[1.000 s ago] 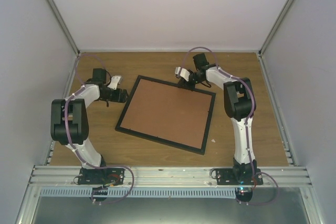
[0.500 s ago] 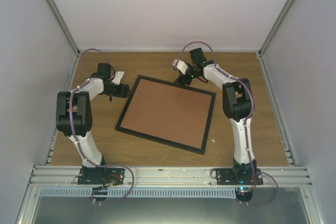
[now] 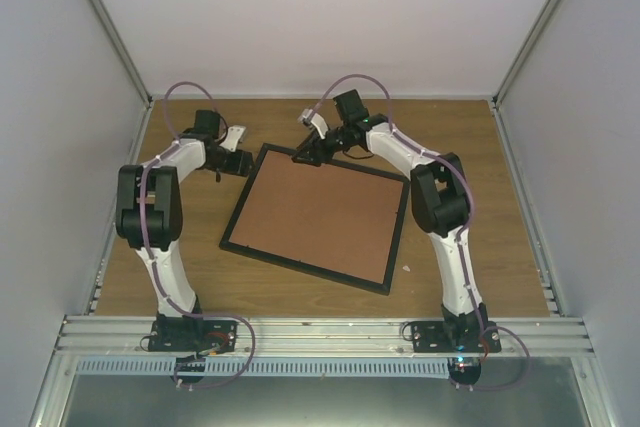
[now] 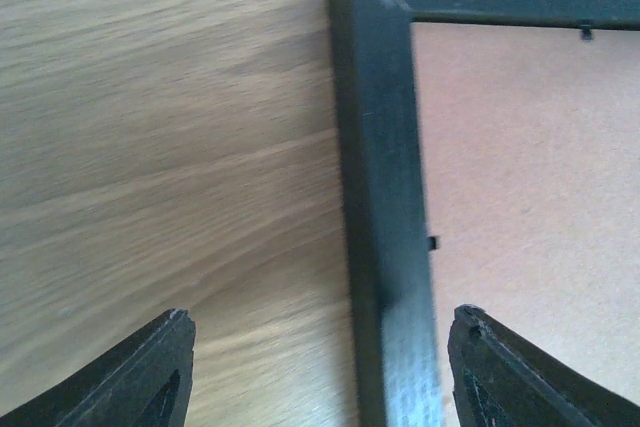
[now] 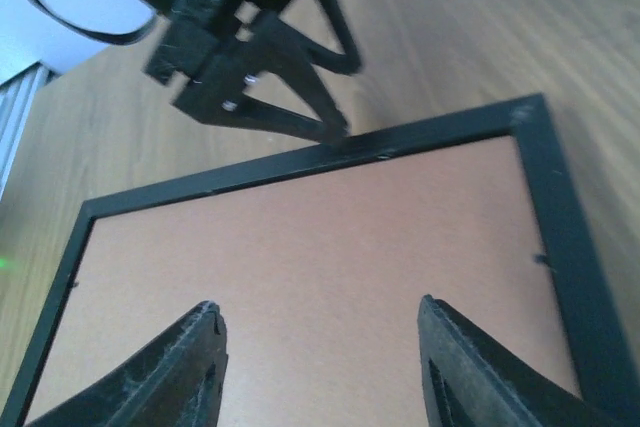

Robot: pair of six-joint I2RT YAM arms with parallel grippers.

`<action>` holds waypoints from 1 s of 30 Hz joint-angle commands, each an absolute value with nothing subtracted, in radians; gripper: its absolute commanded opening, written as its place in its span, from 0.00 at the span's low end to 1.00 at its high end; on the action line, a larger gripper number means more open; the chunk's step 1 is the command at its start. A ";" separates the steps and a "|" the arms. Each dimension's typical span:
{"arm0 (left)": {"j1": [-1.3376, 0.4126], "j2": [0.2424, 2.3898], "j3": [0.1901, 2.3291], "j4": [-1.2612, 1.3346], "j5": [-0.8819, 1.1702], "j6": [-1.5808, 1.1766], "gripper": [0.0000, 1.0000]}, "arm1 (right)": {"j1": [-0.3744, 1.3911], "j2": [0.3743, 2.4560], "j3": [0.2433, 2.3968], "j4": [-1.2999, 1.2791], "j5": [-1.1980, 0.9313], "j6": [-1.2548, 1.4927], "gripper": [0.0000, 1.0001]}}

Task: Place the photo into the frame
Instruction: Install the photo frame at the center of the board.

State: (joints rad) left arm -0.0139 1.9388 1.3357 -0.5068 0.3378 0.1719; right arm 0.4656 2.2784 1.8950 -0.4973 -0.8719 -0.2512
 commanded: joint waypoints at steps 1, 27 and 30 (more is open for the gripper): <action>-0.060 1.968 1.369 -0.478 0.324 0.166 0.71 | 0.530 2.319 1.886 -0.475 -0.953 -0.140 0.49; -0.067 2.046 1.446 -0.462 0.253 0.155 0.67 | 0.606 2.548 1.945 -0.356 -0.714 0.167 0.04; -0.070 2.054 1.446 -0.460 0.253 0.156 0.67 | 0.606 2.548 1.919 -0.358 -0.696 0.164 0.04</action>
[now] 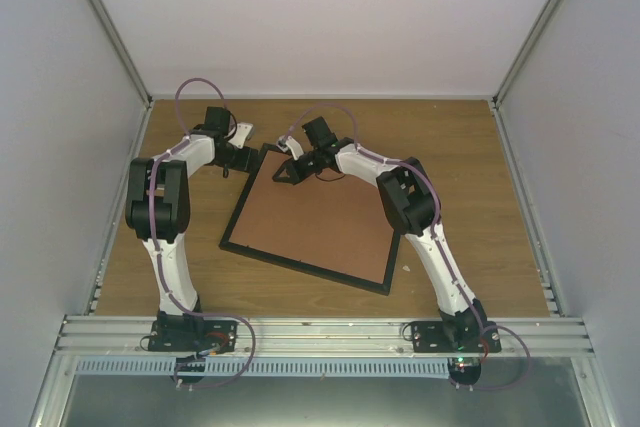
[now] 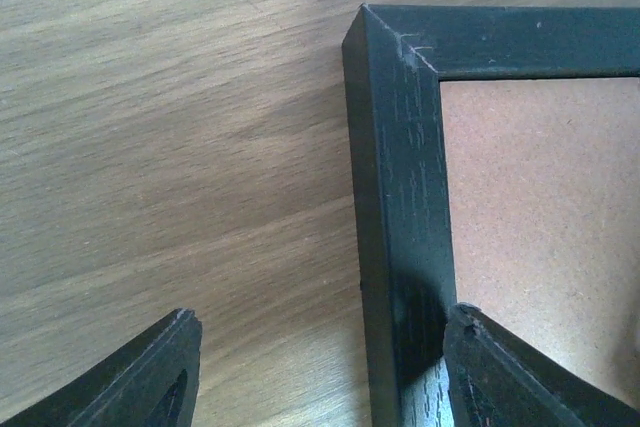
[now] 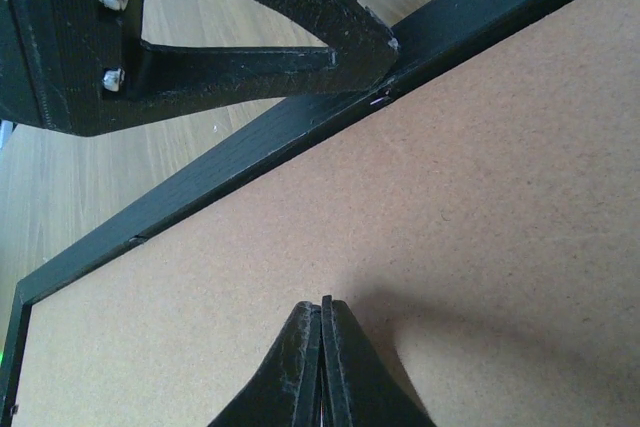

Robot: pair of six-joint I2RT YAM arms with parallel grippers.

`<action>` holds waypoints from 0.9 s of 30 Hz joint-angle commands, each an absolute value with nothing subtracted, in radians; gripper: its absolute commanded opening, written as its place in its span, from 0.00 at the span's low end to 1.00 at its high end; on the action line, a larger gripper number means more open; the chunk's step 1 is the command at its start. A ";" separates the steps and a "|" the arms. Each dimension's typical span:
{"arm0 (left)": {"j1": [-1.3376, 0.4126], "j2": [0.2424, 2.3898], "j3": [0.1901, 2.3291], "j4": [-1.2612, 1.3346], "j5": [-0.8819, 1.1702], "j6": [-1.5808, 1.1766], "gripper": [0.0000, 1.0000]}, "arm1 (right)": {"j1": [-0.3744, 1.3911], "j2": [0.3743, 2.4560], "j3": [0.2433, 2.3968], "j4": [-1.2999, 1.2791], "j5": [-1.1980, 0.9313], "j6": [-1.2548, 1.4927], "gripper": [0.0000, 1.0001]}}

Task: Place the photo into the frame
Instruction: Install the photo frame at the center of the board.

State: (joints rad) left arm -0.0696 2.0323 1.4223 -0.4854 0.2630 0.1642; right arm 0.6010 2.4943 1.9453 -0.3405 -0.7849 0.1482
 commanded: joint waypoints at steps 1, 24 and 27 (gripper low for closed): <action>-0.069 2.058 1.446 -0.462 0.252 0.156 0.67 | 0.606 2.548 1.910 -0.359 -0.694 0.162 0.03; -0.094 2.023 1.338 -0.433 0.215 0.183 0.62 | 0.604 2.543 1.874 -0.362 -0.679 0.158 0.03; -0.094 2.011 1.319 -0.430 0.202 0.191 0.62 | 0.603 2.546 1.876 -0.362 -0.678 0.157 0.03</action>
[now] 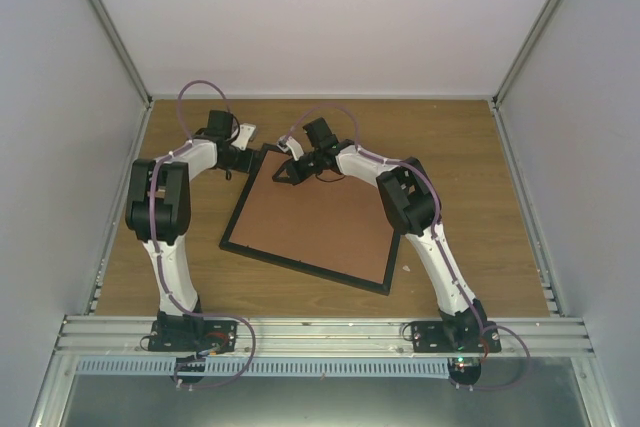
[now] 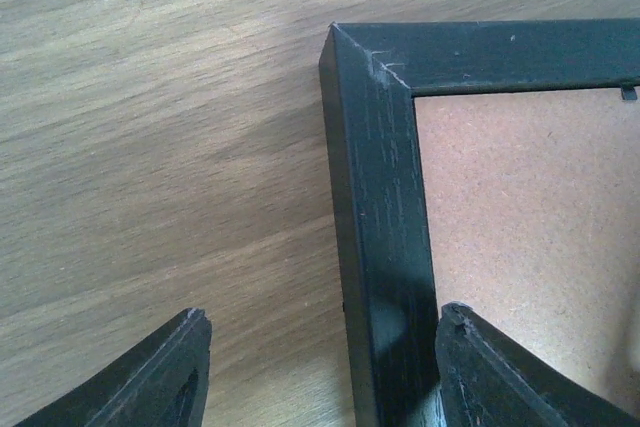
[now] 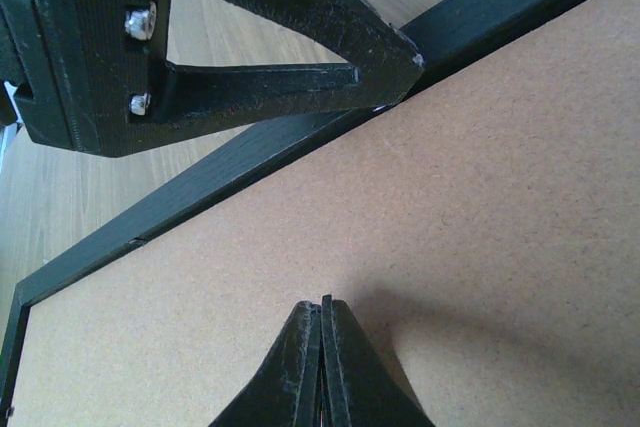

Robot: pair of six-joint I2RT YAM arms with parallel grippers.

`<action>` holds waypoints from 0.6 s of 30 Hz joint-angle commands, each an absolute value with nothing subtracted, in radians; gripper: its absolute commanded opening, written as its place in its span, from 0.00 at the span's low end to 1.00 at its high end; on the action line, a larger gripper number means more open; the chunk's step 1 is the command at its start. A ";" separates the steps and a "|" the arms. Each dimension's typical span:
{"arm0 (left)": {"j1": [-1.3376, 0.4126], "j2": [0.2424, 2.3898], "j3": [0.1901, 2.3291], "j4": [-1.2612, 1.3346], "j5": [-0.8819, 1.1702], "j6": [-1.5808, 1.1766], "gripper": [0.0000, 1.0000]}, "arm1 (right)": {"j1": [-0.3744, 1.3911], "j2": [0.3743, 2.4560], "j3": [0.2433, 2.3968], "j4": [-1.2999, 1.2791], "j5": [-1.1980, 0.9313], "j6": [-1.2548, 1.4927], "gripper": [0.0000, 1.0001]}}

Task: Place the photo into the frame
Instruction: Install the photo frame at the center of the board.

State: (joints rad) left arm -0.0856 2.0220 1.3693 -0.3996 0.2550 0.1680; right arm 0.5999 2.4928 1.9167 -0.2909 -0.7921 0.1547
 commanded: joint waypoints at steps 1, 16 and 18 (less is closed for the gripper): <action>-0.094 2.009 1.315 -0.431 0.198 0.192 0.62 | 0.603 2.546 1.877 -0.362 -0.676 0.158 0.03; -0.105 1.942 1.099 -0.374 0.096 0.320 0.55 | 0.589 2.559 1.914 -0.383 -0.674 0.152 0.03; -0.113 1.933 1.072 -0.358 0.072 0.341 0.54 | 0.588 2.560 1.917 -0.384 -0.671 0.153 0.03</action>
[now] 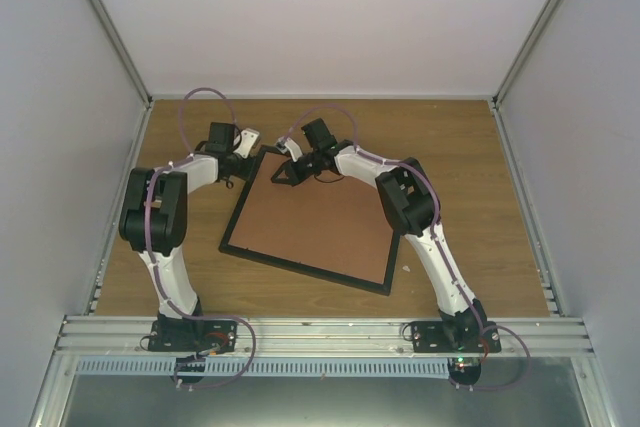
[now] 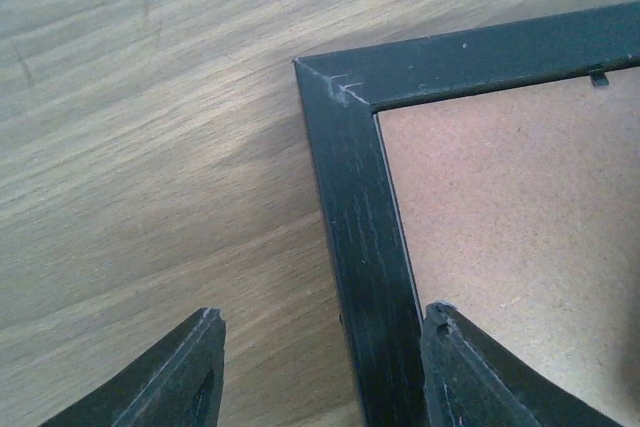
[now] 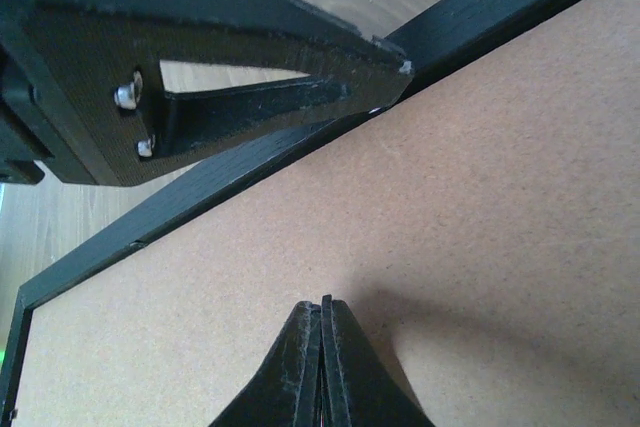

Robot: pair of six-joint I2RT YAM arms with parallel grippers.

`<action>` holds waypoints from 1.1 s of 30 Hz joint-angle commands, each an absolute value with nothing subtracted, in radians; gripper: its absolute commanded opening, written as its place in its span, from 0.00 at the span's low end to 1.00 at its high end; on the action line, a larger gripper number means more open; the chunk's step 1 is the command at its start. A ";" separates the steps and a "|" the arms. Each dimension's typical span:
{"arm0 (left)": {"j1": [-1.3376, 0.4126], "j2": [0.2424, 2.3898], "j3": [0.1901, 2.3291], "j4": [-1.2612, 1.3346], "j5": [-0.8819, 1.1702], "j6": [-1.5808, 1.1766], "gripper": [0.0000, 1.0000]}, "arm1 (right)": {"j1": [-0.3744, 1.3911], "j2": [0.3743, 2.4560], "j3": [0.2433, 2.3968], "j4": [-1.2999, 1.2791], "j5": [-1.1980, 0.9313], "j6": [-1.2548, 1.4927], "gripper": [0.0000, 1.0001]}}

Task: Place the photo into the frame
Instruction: Install the photo frame at the center of the board.

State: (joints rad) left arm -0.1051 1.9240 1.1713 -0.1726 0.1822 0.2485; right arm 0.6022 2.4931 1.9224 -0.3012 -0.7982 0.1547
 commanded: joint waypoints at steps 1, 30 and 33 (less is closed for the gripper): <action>-0.119 1.929 1.059 -0.347 0.059 0.353 0.54 | 0.589 2.562 1.917 -0.384 -0.670 0.153 0.03; -0.043 1.764 1.338 -0.643 0.282 0.326 0.60 | 0.601 2.424 1.843 -0.330 -0.708 0.046 0.04; -0.029 1.723 1.241 -0.675 0.299 0.346 0.61 | 0.623 2.384 1.844 -0.350 -0.719 0.015 0.04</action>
